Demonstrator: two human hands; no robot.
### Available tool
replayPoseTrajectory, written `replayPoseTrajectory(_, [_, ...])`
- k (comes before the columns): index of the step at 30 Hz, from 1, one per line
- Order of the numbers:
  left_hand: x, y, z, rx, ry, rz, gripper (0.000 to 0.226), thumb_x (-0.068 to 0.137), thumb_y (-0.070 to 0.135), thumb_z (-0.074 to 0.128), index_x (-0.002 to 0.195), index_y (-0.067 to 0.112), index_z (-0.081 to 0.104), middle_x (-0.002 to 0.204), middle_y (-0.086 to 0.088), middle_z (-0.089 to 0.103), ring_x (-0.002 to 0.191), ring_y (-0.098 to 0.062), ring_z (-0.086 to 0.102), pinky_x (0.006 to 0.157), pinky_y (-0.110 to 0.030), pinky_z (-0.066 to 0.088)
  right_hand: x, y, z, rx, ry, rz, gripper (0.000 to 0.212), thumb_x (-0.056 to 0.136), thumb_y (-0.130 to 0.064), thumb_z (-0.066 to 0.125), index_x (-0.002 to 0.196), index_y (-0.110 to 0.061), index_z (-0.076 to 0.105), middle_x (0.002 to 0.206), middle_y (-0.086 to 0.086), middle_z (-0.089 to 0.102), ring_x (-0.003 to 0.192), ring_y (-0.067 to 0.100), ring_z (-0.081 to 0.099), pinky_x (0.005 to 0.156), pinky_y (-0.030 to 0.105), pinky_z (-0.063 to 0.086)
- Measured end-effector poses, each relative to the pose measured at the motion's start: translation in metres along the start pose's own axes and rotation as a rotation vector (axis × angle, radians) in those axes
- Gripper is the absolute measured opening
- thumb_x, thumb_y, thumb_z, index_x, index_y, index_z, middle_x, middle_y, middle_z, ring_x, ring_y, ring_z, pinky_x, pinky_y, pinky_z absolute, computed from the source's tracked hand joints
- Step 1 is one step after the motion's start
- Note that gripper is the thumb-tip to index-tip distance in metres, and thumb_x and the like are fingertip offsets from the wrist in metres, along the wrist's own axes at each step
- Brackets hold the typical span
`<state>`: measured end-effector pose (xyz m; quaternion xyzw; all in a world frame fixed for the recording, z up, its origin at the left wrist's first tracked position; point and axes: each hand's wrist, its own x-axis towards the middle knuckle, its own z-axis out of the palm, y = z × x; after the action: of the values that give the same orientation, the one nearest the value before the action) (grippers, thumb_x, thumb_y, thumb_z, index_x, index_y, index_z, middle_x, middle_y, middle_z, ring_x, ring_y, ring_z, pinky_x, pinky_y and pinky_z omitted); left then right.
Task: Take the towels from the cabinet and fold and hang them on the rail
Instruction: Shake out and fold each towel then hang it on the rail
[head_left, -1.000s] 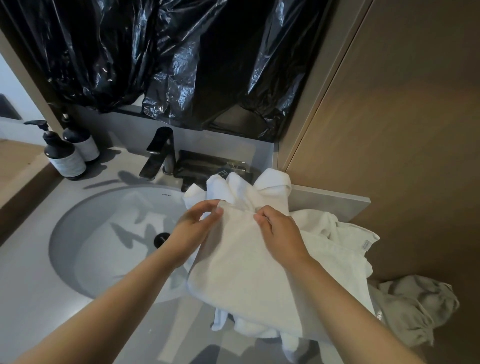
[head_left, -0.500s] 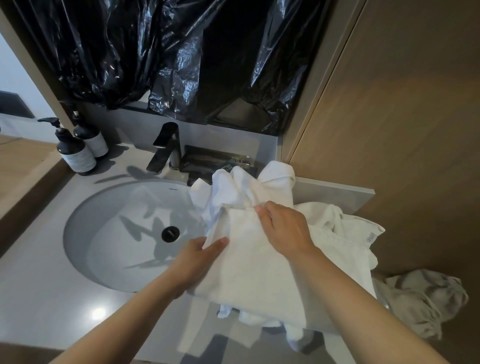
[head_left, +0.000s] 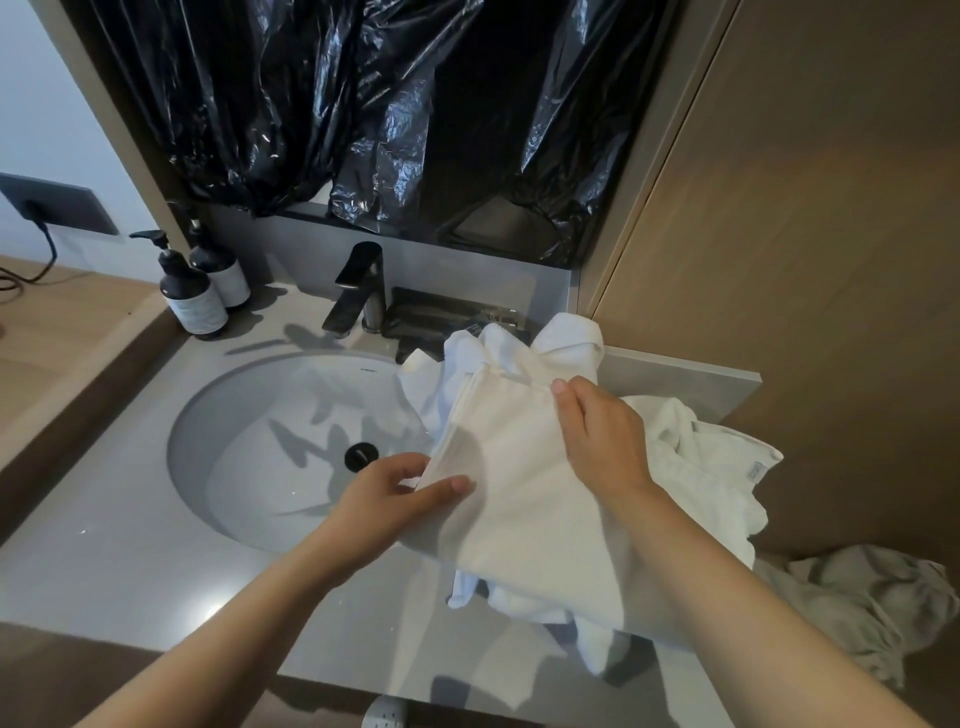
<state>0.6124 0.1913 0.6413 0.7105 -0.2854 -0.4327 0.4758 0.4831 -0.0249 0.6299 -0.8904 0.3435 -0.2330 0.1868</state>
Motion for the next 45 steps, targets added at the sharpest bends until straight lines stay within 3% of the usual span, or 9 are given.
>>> replayPoseTrajectory(4, [0.0, -0.005, -0.001, 0.216, 0.134, -0.02, 0.038, 0.074, 0.058, 0.074, 0.089, 0.024, 0.069, 0.087, 0.006, 0.072, 0.077, -0.002, 0.067, 0.069, -0.022, 0.053, -0.001, 0.005, -0.008, 0.065, 0.023, 0.023, 0.04, 0.1, -0.048, 0.028, 0.066, -0.028, 0.027, 0.057, -0.007, 0.043, 0.059, 0.024, 0.044, 0.056, 0.035, 0.03])
replayPoseTrajectory(9, [-0.003, -0.003, -0.003, 0.078, -0.027, -0.206, 0.091, 0.058, 0.064, 0.074, 0.106, -0.013, 0.062, 0.104, -0.026, 0.068, 0.099, -0.039, 0.066, 0.094, -0.046, 0.054, -0.002, 0.001, -0.006, 0.125, -0.149, 0.056, 0.029, 0.1, -0.044, 0.04, 0.079, -0.028, 0.049, 0.079, -0.009, 0.059, 0.076, 0.017, 0.055, 0.066, 0.035, 0.04])
replayPoseTrajectory(14, [-0.003, -0.009, -0.001, 0.2, 0.199, -0.025, 0.036, 0.075, 0.039, 0.082, 0.075, 0.008, 0.065, 0.068, 0.003, 0.056, 0.063, -0.01, 0.053, 0.059, -0.021, 0.041, -0.01, -0.008, -0.004, 0.014, -0.217, -0.046, 0.031, 0.098, -0.04, 0.05, 0.121, -0.021, 0.058, 0.122, -0.001, 0.056, 0.114, 0.02, 0.049, 0.1, 0.041, 0.04])
replayPoseTrajectory(17, [-0.008, -0.008, 0.003, 0.181, 0.18, 0.095, 0.037, 0.082, 0.044, 0.074, 0.077, 0.011, 0.058, 0.066, 0.008, 0.053, 0.058, -0.004, 0.05, 0.057, -0.019, 0.039, -0.01, -0.012, -0.005, 0.029, -0.267, -0.022, 0.034, 0.098, -0.042, 0.049, 0.123, -0.021, 0.06, 0.12, 0.001, 0.056, 0.113, 0.022, 0.05, 0.101, 0.042, 0.04])
replayPoseTrajectory(23, [-0.019, -0.018, 0.006, 0.017, 0.048, -0.088, 0.045, 0.081, 0.06, 0.057, 0.094, 0.02, 0.071, 0.092, 0.001, 0.075, 0.085, -0.016, 0.071, 0.083, -0.037, 0.057, -0.01, -0.008, 0.005, -0.105, -0.385, 0.014, 0.034, 0.1, -0.042, 0.045, 0.118, -0.018, 0.062, 0.115, 0.004, 0.058, 0.111, 0.026, 0.051, 0.097, 0.041, 0.039])
replayPoseTrajectory(28, [-0.002, -0.06, 0.022, 0.52, 0.205, -0.168, 0.046, 0.089, 0.051, 0.06, 0.088, 0.005, 0.061, 0.08, -0.007, 0.066, 0.072, -0.022, 0.062, 0.069, -0.034, 0.051, -0.013, -0.01, 0.021, -0.263, -0.37, -0.014, 0.035, 0.102, -0.045, 0.038, 0.1, -0.019, 0.06, 0.101, 0.0, 0.062, 0.097, 0.024, 0.054, 0.088, 0.037, 0.039])
replayPoseTrajectory(33, [0.011, -0.093, 0.038, 0.582, 0.242, -0.215, 0.041, 0.086, 0.052, 0.063, 0.076, 0.016, 0.045, 0.068, 0.005, 0.049, 0.059, -0.011, 0.044, 0.056, -0.025, 0.034, -0.014, -0.013, 0.027, -0.386, -0.36, -0.038, 0.041, 0.102, -0.048, 0.033, 0.092, -0.017, 0.059, 0.092, 0.001, 0.061, 0.091, 0.026, 0.055, 0.082, 0.036, 0.036])
replayPoseTrajectory(38, [0.029, -0.09, 0.032, 0.283, 0.19, -0.26, 0.041, 0.085, 0.053, 0.065, 0.109, 0.025, 0.049, 0.099, 0.009, 0.06, 0.083, -0.004, 0.056, 0.067, -0.022, 0.04, -0.023, -0.006, 0.007, -0.188, -0.283, -0.008, 0.027, 0.102, -0.039, 0.041, 0.107, -0.02, 0.06, 0.107, 0.0, 0.058, 0.103, 0.024, 0.051, 0.092, 0.039, 0.037])
replayPoseTrajectory(45, [0.06, -0.049, 0.023, -0.291, 0.107, -0.328, 0.049, 0.084, 0.048, 0.07, 0.093, 0.0, 0.064, 0.079, -0.004, 0.073, 0.068, -0.023, 0.069, 0.064, -0.027, 0.051, -0.075, 0.02, -0.04, 0.044, -0.157, 0.201, 0.031, 0.101, -0.031, 0.047, 0.13, -0.022, 0.055, 0.13, -0.007, 0.053, 0.119, 0.012, 0.047, 0.103, 0.027, 0.037])
